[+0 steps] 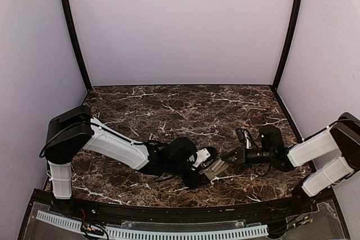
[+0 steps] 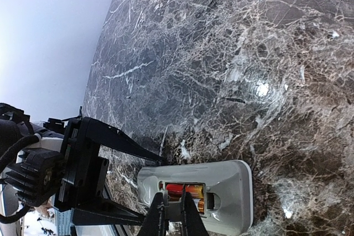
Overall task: Load the batteries into the remote control
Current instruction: Load the battery cover onto the remote control without the battery cover.
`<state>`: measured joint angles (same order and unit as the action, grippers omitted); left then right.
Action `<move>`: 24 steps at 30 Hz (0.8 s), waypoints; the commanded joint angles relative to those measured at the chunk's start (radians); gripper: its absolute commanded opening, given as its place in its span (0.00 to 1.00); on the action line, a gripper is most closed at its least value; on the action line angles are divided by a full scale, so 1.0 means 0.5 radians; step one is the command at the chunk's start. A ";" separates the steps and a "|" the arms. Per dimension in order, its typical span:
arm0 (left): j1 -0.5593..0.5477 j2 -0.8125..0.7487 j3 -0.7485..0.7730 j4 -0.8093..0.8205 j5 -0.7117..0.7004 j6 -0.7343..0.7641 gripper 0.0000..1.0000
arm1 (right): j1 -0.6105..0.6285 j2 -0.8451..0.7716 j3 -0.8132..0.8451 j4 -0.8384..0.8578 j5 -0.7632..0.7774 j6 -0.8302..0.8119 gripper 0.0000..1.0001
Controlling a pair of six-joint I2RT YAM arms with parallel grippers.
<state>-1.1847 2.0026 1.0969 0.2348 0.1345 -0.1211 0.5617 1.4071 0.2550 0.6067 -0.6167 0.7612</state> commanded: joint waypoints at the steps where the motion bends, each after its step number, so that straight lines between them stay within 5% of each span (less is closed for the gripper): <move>1: -0.009 0.040 0.023 -0.044 0.034 -0.032 0.67 | 0.067 0.026 -0.048 0.101 0.156 0.059 0.00; 24: -0.008 0.084 0.058 -0.070 0.051 -0.037 0.60 | 0.085 -0.104 0.019 -0.142 0.085 -0.027 0.00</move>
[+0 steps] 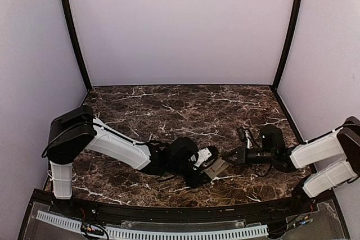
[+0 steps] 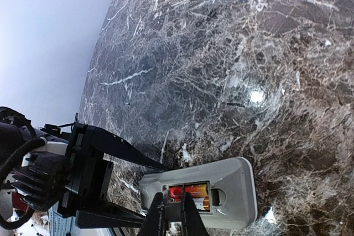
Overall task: Load the batteries into the remote control
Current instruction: Load the battery cover onto the remote control without the battery cover.
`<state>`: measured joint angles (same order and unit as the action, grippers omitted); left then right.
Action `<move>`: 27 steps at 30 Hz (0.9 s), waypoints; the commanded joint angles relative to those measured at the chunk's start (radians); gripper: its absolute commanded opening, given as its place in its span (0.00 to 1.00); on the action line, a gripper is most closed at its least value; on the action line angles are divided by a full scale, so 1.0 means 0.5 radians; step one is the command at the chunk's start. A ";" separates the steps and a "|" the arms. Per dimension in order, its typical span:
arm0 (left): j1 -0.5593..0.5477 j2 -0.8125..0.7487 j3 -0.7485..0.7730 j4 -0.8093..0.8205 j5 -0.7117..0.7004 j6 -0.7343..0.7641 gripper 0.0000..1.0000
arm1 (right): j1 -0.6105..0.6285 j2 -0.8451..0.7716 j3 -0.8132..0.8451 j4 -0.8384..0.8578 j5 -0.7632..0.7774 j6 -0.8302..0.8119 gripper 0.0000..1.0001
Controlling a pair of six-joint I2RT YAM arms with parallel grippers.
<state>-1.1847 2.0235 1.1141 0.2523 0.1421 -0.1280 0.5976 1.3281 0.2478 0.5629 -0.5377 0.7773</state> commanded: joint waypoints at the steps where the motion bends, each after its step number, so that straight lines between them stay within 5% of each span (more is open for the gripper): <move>1: -0.008 0.043 0.024 -0.107 0.035 -0.025 0.60 | 0.014 0.061 0.037 -0.046 -0.076 -0.061 0.00; 16: -0.008 0.057 0.037 -0.118 0.030 -0.028 0.57 | 0.092 0.205 0.064 0.028 -0.040 -0.094 0.00; 27: -0.008 0.058 0.039 -0.121 0.026 -0.030 0.56 | 0.095 0.032 0.065 -0.325 0.041 -0.242 0.00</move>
<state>-1.1831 2.0308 1.1290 0.2462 0.1398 -0.1436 0.6296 1.3724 0.2966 0.5095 -0.5362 0.6918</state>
